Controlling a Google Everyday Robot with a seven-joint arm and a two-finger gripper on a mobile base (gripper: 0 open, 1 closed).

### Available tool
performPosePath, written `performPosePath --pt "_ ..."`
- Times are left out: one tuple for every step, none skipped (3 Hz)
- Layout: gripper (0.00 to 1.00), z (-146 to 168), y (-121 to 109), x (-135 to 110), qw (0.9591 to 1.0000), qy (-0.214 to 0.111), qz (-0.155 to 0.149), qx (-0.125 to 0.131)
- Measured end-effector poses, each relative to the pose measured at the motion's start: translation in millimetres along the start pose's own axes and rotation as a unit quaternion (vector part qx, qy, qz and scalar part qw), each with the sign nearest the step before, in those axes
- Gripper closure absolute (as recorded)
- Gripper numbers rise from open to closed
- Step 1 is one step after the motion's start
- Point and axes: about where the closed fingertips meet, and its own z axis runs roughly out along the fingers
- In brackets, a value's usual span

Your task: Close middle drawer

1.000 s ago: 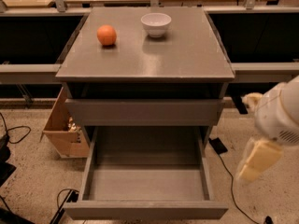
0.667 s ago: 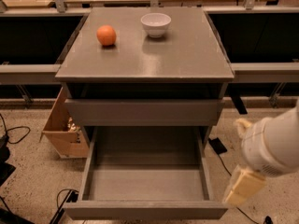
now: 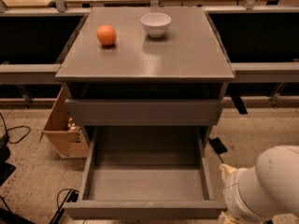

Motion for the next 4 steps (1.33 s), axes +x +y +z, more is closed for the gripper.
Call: performPosePath --pt "0.00 0 0 0 1.0000 0.000 0.000 0.000" --pt "0.02 35 5 5 0.9995 0.026 -0.003 -0.018" --pt "0.25 98 15 18 0.9979 0.030 0.002 -0.058" --pt "0.48 160 31 35 0.9958 0.023 0.007 -0.088"
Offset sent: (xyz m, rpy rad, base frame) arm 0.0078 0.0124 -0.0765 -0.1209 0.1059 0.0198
